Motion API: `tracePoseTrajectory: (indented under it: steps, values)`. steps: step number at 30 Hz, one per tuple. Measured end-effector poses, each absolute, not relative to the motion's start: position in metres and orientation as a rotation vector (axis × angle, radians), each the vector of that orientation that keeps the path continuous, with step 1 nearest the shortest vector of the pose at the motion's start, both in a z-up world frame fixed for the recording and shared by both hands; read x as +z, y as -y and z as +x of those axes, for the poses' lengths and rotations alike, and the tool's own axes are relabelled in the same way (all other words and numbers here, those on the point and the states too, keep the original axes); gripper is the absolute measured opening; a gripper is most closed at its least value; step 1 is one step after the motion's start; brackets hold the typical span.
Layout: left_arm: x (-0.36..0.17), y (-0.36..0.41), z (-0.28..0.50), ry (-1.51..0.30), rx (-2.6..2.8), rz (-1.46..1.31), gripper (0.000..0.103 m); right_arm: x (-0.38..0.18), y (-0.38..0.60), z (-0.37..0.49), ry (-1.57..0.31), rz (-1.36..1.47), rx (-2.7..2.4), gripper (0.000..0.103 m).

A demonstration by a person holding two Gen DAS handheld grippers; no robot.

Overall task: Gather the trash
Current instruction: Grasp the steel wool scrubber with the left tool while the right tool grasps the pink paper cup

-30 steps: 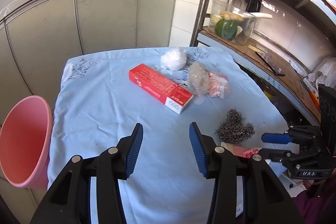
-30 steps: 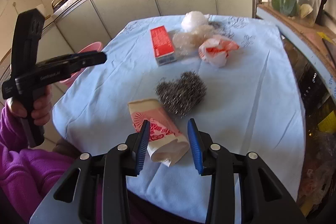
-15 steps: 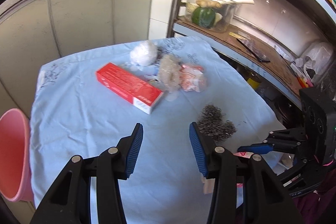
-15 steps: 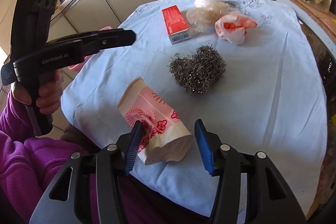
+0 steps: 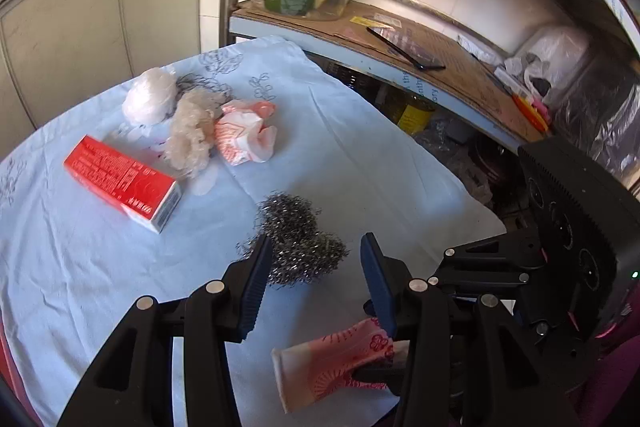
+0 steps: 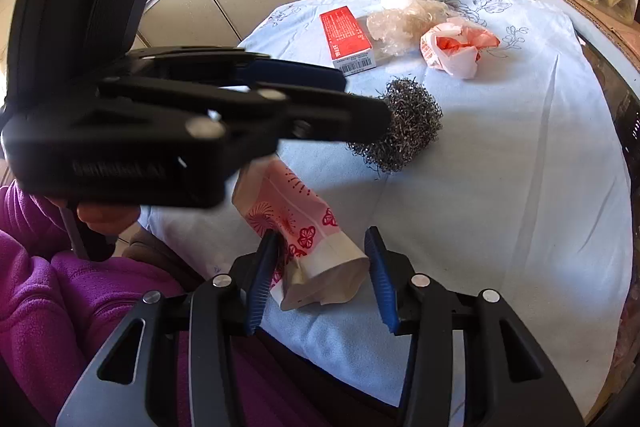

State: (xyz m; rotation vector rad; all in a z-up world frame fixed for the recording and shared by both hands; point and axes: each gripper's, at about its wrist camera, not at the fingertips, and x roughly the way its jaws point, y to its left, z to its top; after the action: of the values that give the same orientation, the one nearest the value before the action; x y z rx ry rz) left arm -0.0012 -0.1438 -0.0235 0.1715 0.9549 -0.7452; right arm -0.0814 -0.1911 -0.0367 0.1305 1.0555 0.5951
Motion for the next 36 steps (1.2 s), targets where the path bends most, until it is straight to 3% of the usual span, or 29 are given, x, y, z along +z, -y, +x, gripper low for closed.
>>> tracePoseTrajectory:
  steps: [10, 22, 36]
  values:
    - [-0.050, 0.155, 0.006, -0.924, -0.616, 0.332, 0.042, -0.036, 0.193, -0.082, -1.063, 0.145, 0.594, 0.046]
    - [-0.032, 0.104, 0.012, -0.901, -0.551, 0.165, 0.030, -0.030, 0.191, -0.079, -1.050, 0.144, 0.587, 0.045]
    - [-0.006, 0.042, 0.005, -0.820, -0.411, 0.017, 0.029, -0.016, 0.195, -0.072, -0.960, 0.164, 0.544, 0.039]
